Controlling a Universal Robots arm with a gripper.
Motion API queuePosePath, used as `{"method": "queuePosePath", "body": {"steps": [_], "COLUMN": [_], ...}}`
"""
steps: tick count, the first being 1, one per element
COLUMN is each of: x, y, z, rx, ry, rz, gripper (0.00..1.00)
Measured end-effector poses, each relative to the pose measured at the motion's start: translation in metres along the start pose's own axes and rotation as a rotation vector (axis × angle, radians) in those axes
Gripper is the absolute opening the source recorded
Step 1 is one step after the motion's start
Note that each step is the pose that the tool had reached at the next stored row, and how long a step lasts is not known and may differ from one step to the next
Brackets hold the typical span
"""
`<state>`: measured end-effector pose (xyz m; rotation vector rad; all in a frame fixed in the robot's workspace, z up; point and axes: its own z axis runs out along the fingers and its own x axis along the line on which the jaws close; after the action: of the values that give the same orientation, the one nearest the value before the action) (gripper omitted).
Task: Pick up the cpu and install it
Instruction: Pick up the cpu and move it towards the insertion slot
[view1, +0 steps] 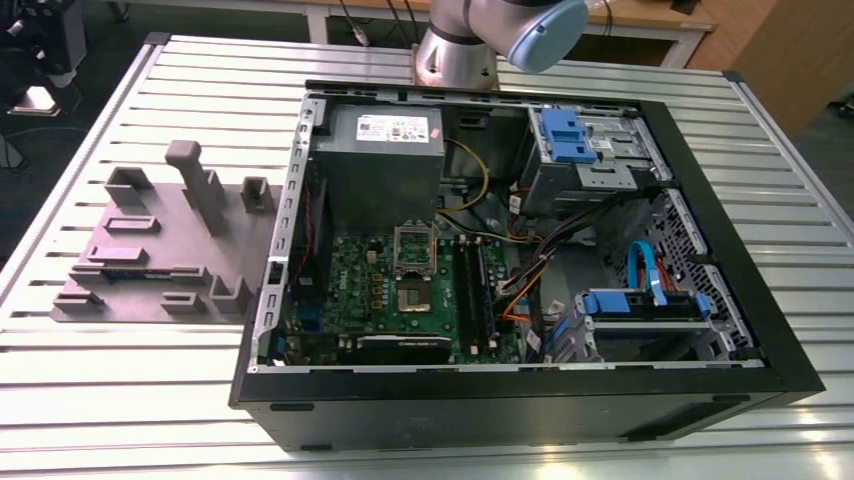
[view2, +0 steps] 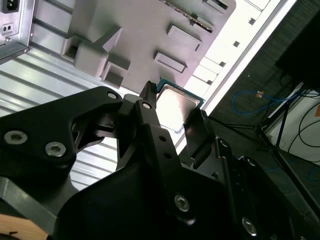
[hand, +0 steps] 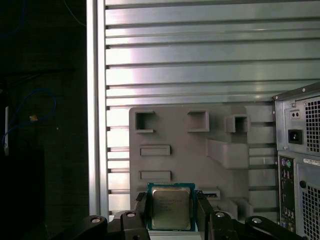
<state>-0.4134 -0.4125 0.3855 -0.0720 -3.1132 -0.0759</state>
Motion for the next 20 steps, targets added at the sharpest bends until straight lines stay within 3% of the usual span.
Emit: {"method": "queuePosePath", "body": {"steps": [20], "x": [-0.0055], "y": [0.0002], "z": [-0.0002], "rx": [0.0001], "ry": [0.0001], "rz": [0.000], "gripper": [0.47]}}
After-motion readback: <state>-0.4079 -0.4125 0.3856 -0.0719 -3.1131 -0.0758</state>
